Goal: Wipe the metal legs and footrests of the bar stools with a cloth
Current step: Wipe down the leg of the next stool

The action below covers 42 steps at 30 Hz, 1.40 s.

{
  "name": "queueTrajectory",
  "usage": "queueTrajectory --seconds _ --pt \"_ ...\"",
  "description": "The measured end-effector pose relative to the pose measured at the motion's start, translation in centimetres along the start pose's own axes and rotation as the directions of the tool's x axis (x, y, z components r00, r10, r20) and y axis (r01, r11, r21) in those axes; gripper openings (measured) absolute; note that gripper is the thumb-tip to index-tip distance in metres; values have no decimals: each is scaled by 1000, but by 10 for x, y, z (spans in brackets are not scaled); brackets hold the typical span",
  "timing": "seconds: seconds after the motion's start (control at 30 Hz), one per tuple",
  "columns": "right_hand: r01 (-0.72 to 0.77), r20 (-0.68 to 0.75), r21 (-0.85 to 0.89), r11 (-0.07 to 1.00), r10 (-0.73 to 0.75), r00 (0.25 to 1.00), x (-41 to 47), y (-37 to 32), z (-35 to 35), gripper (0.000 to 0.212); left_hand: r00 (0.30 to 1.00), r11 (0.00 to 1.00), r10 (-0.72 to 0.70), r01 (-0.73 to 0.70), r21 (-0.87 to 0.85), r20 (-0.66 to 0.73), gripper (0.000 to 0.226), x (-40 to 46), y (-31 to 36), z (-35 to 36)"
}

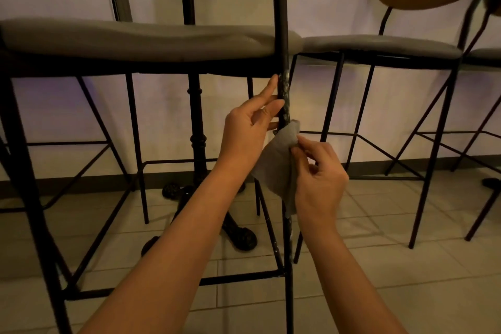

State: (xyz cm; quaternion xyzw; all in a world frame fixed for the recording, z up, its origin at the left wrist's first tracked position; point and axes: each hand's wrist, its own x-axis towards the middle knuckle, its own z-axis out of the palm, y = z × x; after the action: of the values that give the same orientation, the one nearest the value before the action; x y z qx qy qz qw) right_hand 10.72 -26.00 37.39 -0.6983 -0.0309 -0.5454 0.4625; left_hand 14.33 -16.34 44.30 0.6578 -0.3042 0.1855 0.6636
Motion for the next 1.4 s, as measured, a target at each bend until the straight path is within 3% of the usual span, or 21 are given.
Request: queueTrajectory --seconds 0.27,0.5,0.57,0.63,0.7,0.8,0.87,1.03,1.4 --pt "86 47 -59 994 -84 995 -3 2 3 28 1000 999 -15 16 -39 26 42 5 -1 -3" --pt "111 40 -59 992 -109 993 4 -4 8 33 979 958 177 -196 209 106 47 13 -8 -10" --pt "111 49 -67 992 -107 993 3 -4 7 33 936 858 326 -351 374 132 47 16 -5 -14" --pt "116 74 -84 990 -110 991 0 -3 5 32 856 663 500 -477 576 133 47 23 0 -21" --pt "122 103 -103 987 -112 988 -4 -2 1 30 770 469 622 -513 719 143 44 32 9 -28" --pt "129 106 -106 986 -118 987 0 -4 -1 28 710 274 671 -506 818 214 40 44 21 -31" --pt "140 68 -76 987 -135 989 11 -10 2 29 705 200 666 -482 853 242 39 47 22 -32" --pt "193 14 -11 981 -192 981 45 -29 16 31 755 175 619 -402 899 217 41 58 20 -47" --pt "251 14 -62 966 -250 968 44 -23 21 34 743 178 637 -404 897 207 40 58 16 -45"
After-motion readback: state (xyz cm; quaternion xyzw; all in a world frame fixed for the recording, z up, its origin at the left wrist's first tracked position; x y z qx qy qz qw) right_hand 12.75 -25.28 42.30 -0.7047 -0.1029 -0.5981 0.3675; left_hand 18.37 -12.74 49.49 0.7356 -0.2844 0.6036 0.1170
